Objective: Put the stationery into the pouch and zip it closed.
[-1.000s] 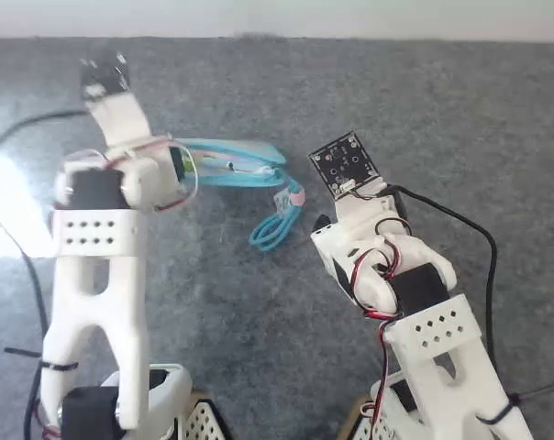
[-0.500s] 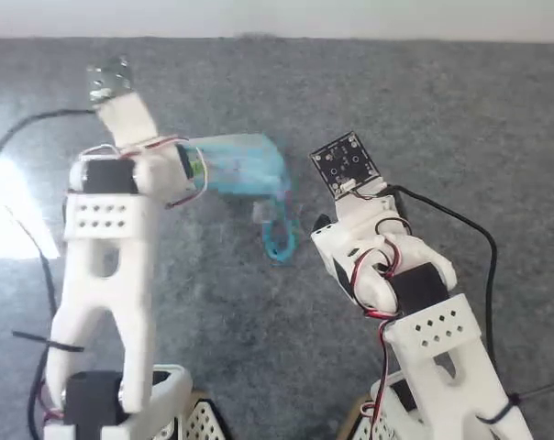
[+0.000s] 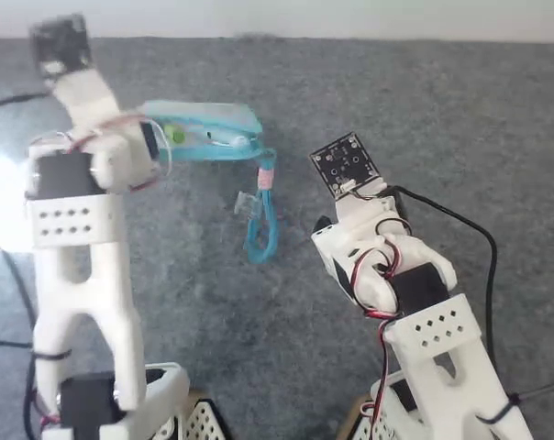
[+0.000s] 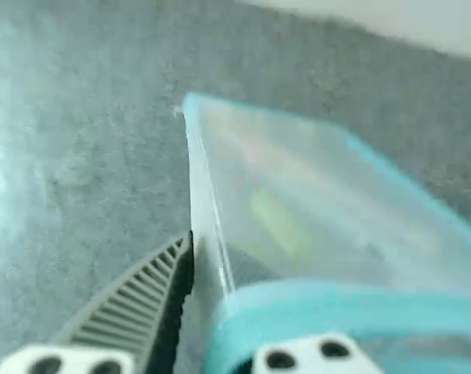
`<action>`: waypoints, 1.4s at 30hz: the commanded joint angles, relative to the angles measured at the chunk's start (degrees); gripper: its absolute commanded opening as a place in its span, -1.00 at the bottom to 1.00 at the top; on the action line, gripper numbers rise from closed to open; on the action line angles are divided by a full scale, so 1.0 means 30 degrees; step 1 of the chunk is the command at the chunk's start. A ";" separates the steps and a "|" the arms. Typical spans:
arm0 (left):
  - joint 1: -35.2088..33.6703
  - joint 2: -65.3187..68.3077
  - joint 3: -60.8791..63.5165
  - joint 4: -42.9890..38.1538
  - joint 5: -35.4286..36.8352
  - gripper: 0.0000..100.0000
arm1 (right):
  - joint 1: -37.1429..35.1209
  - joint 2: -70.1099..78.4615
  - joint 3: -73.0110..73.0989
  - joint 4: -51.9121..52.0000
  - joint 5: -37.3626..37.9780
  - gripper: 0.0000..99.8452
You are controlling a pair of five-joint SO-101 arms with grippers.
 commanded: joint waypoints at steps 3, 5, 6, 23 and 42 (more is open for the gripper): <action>0.0498 0.2960 0.4469 -0.1846 -0.0908 -0.98 | 0.0132 0.0103 -0.0088 0.0132 -0.0205 -0.25; 0.0440 0.3136 0.2300 -0.1260 -0.1641 -0.98 | 0.0132 0.0103 -0.0088 0.0132 -0.0205 -0.25; 0.0410 0.2872 0.0806 -0.0498 -0.1875 -0.98 | 0.0132 0.0103 -0.0088 0.0132 -0.0205 -0.25; -0.0879 0.4982 0.4615 -0.4337 -0.3897 -0.98 | 0.0484 0.0103 -0.1729 0.2212 -0.0059 -0.25; 0.1612 0.2403 1.1326 -0.9260 -0.5802 -0.98 | -0.2769 0.8132 -0.8381 0.3766 0.1084 -0.25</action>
